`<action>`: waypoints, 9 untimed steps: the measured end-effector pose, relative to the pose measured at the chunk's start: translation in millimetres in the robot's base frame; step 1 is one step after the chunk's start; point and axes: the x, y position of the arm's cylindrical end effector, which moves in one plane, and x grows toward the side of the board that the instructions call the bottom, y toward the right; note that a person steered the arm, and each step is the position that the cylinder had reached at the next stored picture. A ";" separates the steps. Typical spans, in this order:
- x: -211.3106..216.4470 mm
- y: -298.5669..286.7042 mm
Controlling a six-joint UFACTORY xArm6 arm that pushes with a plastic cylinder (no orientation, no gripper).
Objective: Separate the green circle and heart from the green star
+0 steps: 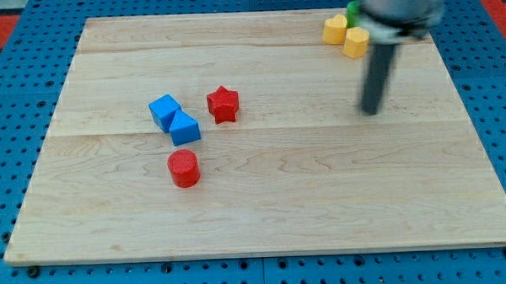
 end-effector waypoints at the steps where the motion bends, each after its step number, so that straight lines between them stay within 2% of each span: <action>1: -72.2 96.9; 2: -123.6 124.7; 3: -140.1 70.5; 4: -143.0 46.7; 5: -186.0 58.1; 6: -203.6 -13.6; 7: -187.5 -83.2; 8: -145.4 -88.0; 9: -139.0 -33.4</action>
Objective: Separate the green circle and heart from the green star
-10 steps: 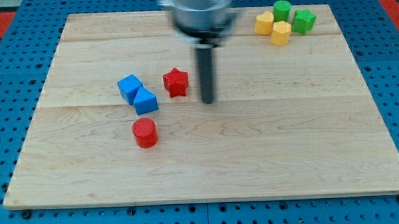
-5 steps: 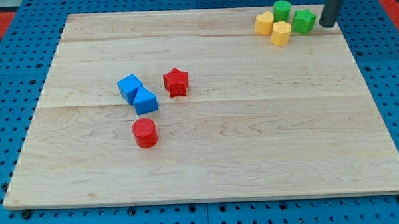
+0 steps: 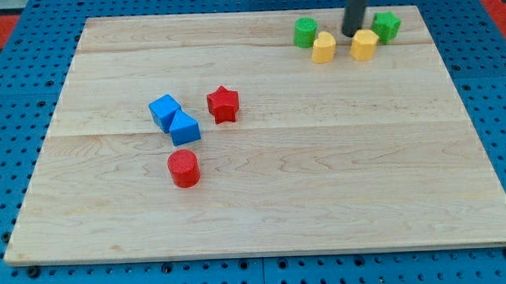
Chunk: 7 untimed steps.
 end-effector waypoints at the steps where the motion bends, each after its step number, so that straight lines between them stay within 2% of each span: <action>1: 36.0 -26.8; 2: 27.2 -68.3; 4: 9.5 -75.2; 5: -17.3 -64.3; 6: -20.9 -93.1; 7: -21.0 -66.6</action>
